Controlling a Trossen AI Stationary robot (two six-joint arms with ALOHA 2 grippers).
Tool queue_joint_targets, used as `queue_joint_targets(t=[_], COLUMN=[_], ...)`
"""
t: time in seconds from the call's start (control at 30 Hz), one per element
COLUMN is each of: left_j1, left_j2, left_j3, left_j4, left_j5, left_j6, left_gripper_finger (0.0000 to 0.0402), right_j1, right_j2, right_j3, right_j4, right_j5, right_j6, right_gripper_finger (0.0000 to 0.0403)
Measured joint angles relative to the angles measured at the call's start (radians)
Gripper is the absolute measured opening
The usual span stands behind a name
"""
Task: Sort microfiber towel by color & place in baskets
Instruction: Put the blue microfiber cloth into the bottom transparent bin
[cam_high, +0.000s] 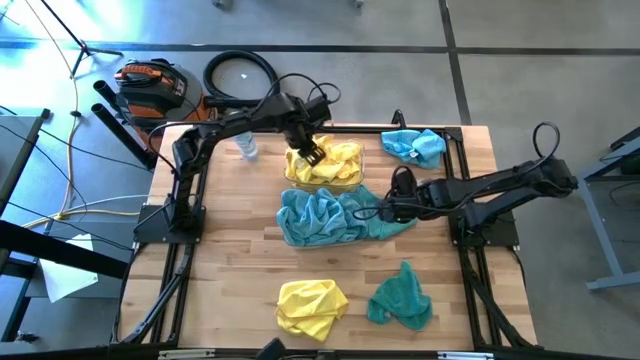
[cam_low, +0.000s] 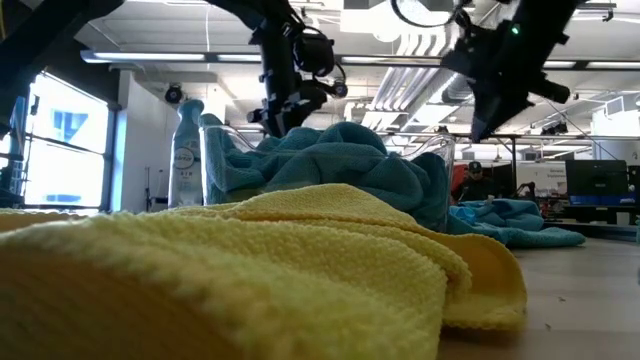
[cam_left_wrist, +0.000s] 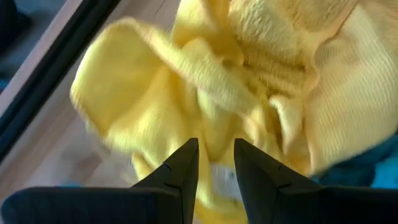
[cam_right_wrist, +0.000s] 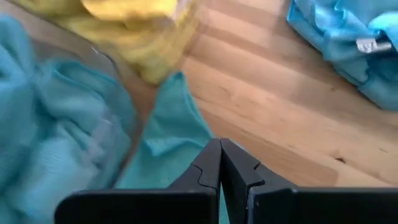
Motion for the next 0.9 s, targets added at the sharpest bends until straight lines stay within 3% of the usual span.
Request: queue_joint_targets(t=[0.23, 0.5, 0.7, 0.9], left_j1=[-0.052, -0.234, -0.422, -0.553], left_j2=[-0.055, -0.222, -0.350, -0.468], left_j3=[0.038, 0.011, -0.139, -0.354], left_j4=[-0.106, -0.090, 0.002, 0.102], left_j5=[-0.008, -0.089, -0.213, -0.258], left_j6=[-0.059, -0.069, -0.125, -0.226], left_gripper_finger=[0.0091, 0.0091, 0.0091, 0.0091], right_j1=[0.010, 0.021, 0.020, 0.021], right_j2=[-0.149, -0.394, -0.463, -0.457], right_j3=[-0.242, -0.363, -0.368, -0.368], right_j4=[0.250, 0.274, 0.275, 0.330], right_j5=[-0.116, -0.173, -0.217, -0.312], right_j6=[-0.062, -0.263, -0.333, -0.350], right_gripper_finger=[0.0000, 0.0000, 0.0000, 0.0000])
